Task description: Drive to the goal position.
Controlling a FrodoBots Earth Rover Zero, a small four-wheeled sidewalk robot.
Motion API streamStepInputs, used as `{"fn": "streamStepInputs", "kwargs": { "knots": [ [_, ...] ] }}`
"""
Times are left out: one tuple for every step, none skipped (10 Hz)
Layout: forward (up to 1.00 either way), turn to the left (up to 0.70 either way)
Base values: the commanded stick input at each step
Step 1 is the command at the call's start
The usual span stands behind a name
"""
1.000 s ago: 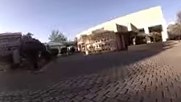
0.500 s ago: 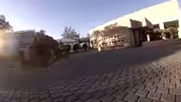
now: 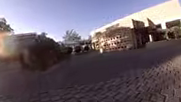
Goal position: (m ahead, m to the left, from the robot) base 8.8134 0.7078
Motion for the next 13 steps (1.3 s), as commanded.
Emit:
{"fn": "streamStepInputs", "kwargs": {
  "knots": [
    [0.85, 0.00],
    [0.85, 0.00],
    [0.85, 0.00],
    [0.85, 0.00],
    [0.85, 0.00],
    [0.85, 0.00],
    [0.85, 0.00],
    [0.85, 0.00],
    [0.85, 0.26],
    [0.85, 0.34],
    [0.85, 0.34],
    [0.85, 0.34],
    [0.85, 0.34]
  ]
}}
